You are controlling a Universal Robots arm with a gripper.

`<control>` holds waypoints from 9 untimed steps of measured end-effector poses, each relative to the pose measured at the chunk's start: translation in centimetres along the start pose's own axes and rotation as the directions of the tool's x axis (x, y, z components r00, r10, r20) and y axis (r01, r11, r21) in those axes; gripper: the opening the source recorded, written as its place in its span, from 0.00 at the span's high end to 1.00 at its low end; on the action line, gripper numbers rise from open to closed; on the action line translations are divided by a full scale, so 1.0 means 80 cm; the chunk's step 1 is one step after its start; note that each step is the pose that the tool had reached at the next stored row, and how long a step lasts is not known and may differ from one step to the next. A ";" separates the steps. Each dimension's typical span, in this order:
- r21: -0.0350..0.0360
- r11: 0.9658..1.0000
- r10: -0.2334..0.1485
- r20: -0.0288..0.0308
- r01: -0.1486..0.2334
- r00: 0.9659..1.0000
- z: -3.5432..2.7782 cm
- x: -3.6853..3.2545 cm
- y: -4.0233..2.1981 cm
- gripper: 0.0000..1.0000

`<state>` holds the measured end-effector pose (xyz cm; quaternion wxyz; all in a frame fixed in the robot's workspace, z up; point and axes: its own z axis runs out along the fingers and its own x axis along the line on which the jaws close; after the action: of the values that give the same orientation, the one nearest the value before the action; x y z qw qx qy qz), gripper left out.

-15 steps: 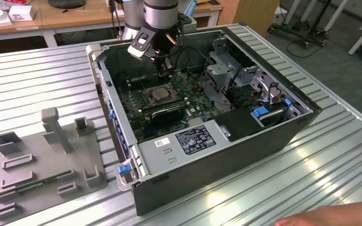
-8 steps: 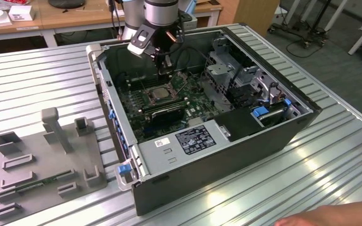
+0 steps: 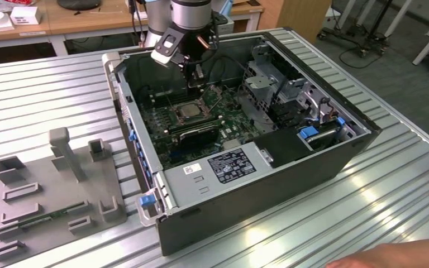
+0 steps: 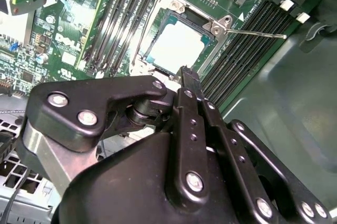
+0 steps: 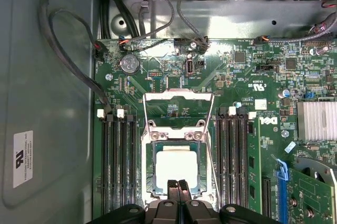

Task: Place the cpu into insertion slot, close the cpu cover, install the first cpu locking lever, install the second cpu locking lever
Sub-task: 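Close the cpu cover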

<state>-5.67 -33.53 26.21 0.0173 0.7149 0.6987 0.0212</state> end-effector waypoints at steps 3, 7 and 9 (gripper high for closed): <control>0.000 1.000 0.000 0.000 0.000 1.000 -0.0047 0.0001 0.0003 0.89; 0.000 1.000 0.000 -0.001 0.000 1.000 -0.0082 0.0002 0.0005 0.89; 0.000 1.000 0.000 -0.001 0.000 1.000 -0.0083 0.0001 0.0005 0.89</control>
<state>-5.67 -33.52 26.87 0.0172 0.7149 0.6987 0.0216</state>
